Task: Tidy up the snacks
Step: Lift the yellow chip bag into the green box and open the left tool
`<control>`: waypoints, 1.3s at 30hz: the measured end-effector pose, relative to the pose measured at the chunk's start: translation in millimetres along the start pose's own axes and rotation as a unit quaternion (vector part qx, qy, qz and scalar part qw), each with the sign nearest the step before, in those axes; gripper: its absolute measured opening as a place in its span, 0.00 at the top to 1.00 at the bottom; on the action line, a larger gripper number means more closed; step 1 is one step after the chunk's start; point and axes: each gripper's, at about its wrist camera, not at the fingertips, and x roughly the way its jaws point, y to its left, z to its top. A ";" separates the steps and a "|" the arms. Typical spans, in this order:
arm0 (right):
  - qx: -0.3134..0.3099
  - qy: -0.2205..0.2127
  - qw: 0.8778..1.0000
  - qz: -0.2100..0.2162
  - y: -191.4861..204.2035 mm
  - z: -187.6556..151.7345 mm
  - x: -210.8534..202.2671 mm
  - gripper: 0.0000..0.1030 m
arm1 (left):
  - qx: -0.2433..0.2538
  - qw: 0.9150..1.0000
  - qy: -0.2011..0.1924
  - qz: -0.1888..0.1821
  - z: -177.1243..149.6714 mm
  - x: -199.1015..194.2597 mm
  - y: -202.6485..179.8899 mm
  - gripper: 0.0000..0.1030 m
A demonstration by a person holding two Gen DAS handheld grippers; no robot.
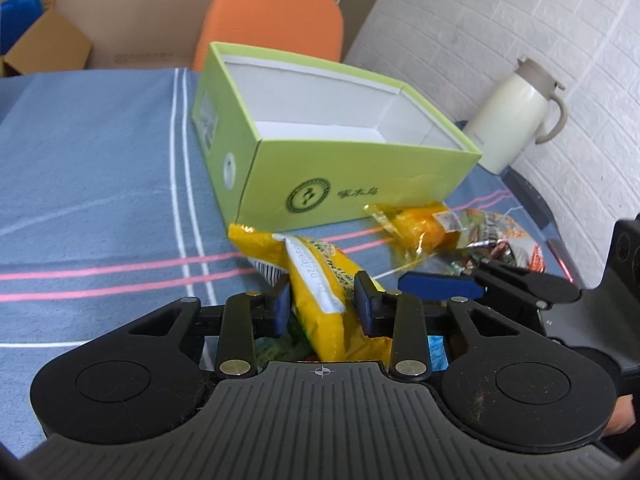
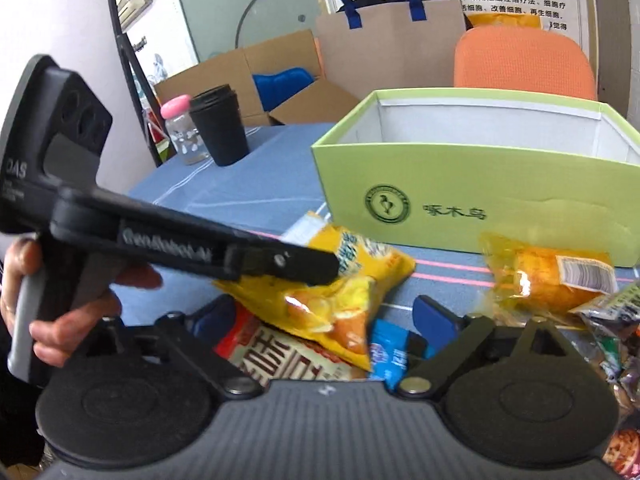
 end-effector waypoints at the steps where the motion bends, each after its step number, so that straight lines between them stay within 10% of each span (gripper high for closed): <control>1: 0.001 0.002 1.000 0.008 0.2 2.1 4.7 0.09 | 0.000 1.000 0.000 0.000 -1.2 0.7 -0.2 0.86; 9: -0.054 -0.006 0.998 -0.016 15.6 5.7 -1.5 0.44 | -0.019 1.000 -0.020 0.000 -3.0 -12.3 3.4 0.97; 17: -0.111 -0.092 0.989 -0.037 34.8 42.9 -38.1 0.43 | 0.010 0.993 -0.114 -0.005 31.6 -70.1 -29.1 0.98; 25: -0.123 -0.053 0.988 -0.078 -21.0 113.9 21.1 0.42 | -0.003 0.993 -0.119 0.011 121.7 -3.8 -12.3 0.96; 30: -0.108 -0.030 0.990 -0.080 -46.0 122.5 44.1 0.38 | -0.037 0.994 -0.101 0.020 127.3 38.4 16.3 0.62; 35: -0.113 -0.099 0.986 -0.072 -39.9 97.5 -12.9 0.06 | -0.041 0.987 -0.153 0.017 115.2 -3.1 14.4 0.49; 39: -0.110 -0.119 0.985 -0.062 -26.6 59.6 -56.4 0.02 | -0.034 0.984 -0.171 0.024 88.5 -38.6 -4.1 0.39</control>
